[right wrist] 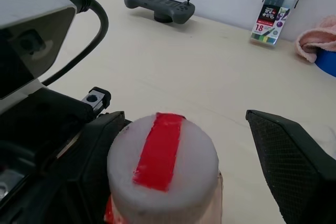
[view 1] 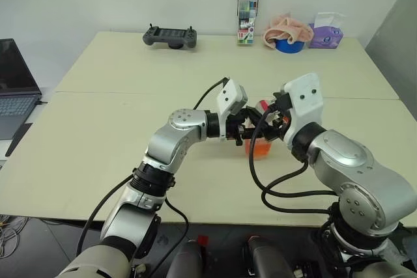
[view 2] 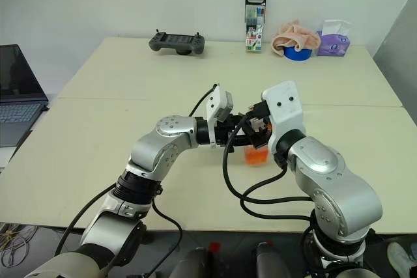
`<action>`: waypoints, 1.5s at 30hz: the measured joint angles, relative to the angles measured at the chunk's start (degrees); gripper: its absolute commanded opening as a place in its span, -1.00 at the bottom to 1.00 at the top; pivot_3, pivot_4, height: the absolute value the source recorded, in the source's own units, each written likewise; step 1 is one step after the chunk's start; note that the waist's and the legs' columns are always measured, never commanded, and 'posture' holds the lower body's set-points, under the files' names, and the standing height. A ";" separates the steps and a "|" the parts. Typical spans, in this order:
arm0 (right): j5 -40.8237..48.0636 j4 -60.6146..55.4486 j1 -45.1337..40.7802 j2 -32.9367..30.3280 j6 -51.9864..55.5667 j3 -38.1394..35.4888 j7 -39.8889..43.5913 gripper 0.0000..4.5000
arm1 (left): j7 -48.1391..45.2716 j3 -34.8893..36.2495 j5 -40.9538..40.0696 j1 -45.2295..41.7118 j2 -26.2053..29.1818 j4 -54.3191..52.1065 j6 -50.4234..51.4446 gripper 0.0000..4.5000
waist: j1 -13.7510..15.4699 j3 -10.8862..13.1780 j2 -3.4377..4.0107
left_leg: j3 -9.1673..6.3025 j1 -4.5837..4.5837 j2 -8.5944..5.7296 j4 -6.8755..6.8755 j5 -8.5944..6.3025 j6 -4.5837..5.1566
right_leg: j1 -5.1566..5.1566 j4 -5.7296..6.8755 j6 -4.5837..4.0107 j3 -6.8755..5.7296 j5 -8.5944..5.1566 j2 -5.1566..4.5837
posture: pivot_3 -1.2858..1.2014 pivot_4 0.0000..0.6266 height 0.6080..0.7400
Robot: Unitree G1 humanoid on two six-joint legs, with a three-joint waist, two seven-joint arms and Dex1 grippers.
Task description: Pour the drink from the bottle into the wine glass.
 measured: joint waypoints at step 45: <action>7.72 -0.82 -0.54 0.66 1.35 2.67 -9.26 0.75 | -0.99 0.08 2.26 0.36 2.14 2.84 -0.65 -0.05 | -0.02 0.00 0.00 | 0.01 0.00 0.07 0.00 0.00 0.01 | -0.01 -0.01 0.01 0.01 -0.01 0.06 | 0.03 -0.52 1.00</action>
